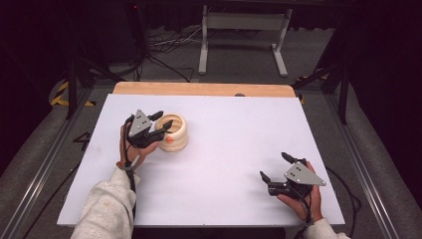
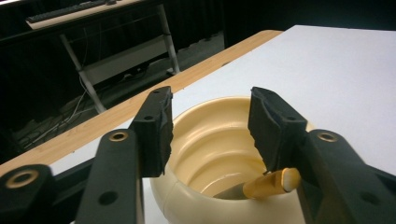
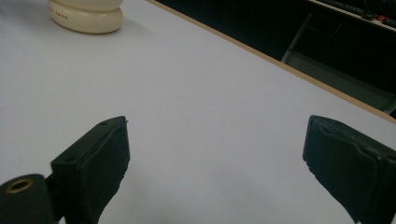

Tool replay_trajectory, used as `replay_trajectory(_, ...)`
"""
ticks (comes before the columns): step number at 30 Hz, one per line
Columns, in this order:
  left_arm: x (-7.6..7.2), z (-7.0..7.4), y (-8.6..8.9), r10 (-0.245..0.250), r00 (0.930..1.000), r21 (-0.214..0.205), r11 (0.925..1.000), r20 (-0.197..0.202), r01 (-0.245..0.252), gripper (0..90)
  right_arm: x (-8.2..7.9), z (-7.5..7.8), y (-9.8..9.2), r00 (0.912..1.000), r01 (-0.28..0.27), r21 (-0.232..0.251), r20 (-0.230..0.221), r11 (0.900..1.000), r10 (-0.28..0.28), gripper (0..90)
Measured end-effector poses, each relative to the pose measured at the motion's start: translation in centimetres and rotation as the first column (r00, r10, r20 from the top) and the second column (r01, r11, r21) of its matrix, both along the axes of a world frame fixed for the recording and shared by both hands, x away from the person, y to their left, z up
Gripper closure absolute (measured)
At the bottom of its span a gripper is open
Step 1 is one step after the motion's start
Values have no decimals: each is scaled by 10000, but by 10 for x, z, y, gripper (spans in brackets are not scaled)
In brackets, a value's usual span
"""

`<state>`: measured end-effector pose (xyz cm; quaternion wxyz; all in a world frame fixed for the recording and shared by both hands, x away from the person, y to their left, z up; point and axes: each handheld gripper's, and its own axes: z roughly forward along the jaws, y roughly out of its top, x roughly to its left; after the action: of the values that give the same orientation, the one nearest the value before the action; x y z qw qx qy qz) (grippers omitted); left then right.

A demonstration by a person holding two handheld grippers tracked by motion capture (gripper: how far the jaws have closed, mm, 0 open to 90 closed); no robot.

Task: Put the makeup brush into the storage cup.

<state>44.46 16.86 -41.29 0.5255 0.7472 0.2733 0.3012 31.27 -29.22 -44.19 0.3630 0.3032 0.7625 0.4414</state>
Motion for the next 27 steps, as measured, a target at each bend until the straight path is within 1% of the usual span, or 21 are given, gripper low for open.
replay_trajectory(2, -1, 2, 1, 89, 9999, 17, 10000, 56, -89, 459, 0, 0, 0, 10000, -32, 9, -25, 10000, 32, 82)
replay_trajectory(6, -4, 5, 4, 292, 9995, -110, 9995, 145, -290, 371, 0, 0, 1, 10000, -29, -30, -56, 10000, 29, 82)
replay_trajectory(8, -4, 6, 5, 326, 9994, -96, 9994, 109, -325, 326, 0, 0, 0, 10000, -38, -15, -66, 10000, 38, 82)
replay_trajectory(10, -5, 7, 8, 392, 9991, -178, 9991, 148, -390, 307, 0, 0, 1, 10000, -39, -24, -62, 10000, 39, 82)
replay_trajectory(12, -6, 9, 11, 425, 9990, -222, 9989, 103, -423, 273, 0, 0, 1, 10000, -47, -46, -67, 10000, 47, 82)
replay_trajectory(15, -8, 10, 14, 456, 9989, -132, 9989, 110, -455, 242, 0, 0, 1, 9999, -67, -50, -91, 10000, 66, 83)
replay_trajectory(19, -10, 12, 18, 521, 9986, -197, 9985, 56, -520, 195, 0, 0, 1, 9999, -70, -55, -93, 10000, 70, 83)
replay_trajectory(20, -10, 12, 19, 555, 9984, -149, 9984, 81, -554, 187, 0, 0, 1, 9999, -66, -56, -98, 10000, 65, 83)
replay_trajectory(25, -12, 13, 24, 427, 9991, -116, 9990, -31, -427, 117, 0, 0, 2, 9999, -79, -86, -85, 9999, 78, 84)
replay_trajectory(27, -13, 14, 25, 428, 9991, -99, 9990, -47, -428, 107, 0, 0, 2, 9999, -80, -89, -92, 9999, 80, 85)
